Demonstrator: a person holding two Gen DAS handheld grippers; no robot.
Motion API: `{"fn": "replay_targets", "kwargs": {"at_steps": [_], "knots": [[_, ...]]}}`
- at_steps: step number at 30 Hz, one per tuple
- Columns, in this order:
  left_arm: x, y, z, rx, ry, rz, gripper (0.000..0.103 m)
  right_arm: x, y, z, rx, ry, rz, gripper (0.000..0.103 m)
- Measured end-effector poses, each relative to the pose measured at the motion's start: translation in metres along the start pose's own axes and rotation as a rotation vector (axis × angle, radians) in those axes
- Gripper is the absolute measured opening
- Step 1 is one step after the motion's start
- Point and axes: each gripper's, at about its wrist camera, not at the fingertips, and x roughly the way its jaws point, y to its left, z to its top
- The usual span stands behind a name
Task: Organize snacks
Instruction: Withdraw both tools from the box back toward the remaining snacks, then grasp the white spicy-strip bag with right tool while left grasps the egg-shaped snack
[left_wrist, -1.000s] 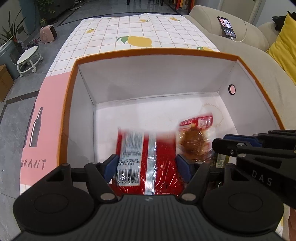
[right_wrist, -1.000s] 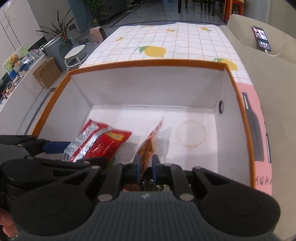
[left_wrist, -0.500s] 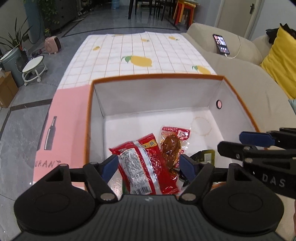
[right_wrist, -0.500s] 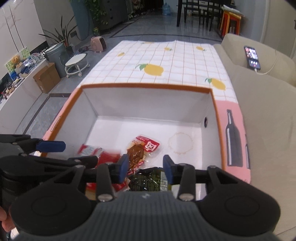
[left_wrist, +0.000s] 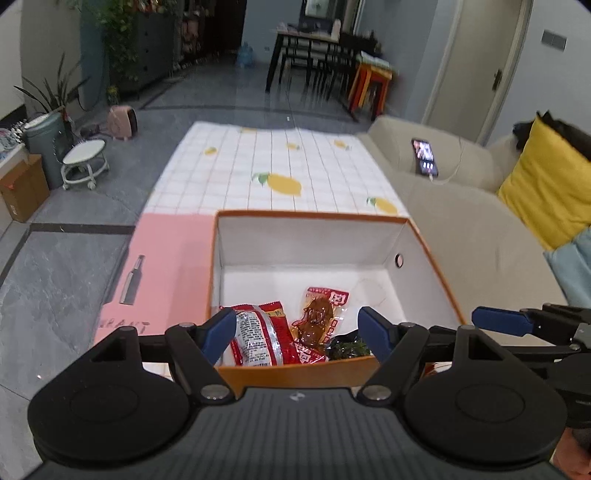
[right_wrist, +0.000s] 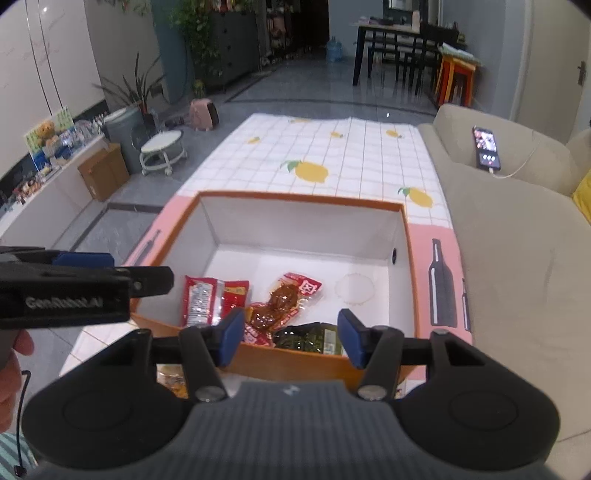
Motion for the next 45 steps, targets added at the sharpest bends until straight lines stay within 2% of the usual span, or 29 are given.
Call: {"fn": "replay_targets", "kwargs": {"at_steps": [5, 8, 12, 17, 20, 24, 30, 40, 45], "knots": [[-0.041, -0.004, -0.025, 0.019, -0.082, 0.033, 0.088, -0.041, 0.005, -0.021, 0.029, -0.067, 0.002, 0.062], [-0.058, -0.005, -0.046, 0.011, -0.105, 0.031, 0.088, -0.061, 0.009, -0.041, 0.050, -0.097, 0.002, 0.062], [-0.069, 0.003, -0.076, -0.009, -0.098, 0.041, 0.088, -0.081, 0.013, -0.072, 0.092, -0.109, 0.000, 0.062], [-0.071, 0.015, -0.113, -0.028, -0.032, 0.048, 0.088, -0.087, 0.018, -0.118, 0.163, -0.076, 0.000, 0.062], [-0.071, 0.019, -0.137, -0.016, -0.003, 0.046, 0.088, -0.085, 0.021, -0.145, 0.173, -0.047, -0.025, 0.062], [-0.063, 0.022, -0.162, -0.002, 0.060, 0.061, 0.088, -0.082, 0.023, -0.176, 0.190, -0.003, -0.014, 0.062], [-0.059, 0.027, -0.188, -0.003, 0.120, 0.060, 0.088, -0.063, 0.035, -0.205, 0.153, 0.066, -0.010, 0.062], [-0.045, 0.040, -0.201, -0.046, 0.157, 0.067, 0.088, -0.010, 0.051, -0.228, 0.133, 0.244, 0.029, 0.062], [-0.038, 0.044, -0.201, -0.064, 0.171, 0.062, 0.088, 0.013, 0.059, -0.236, 0.107, 0.306, 0.006, 0.064]]}}
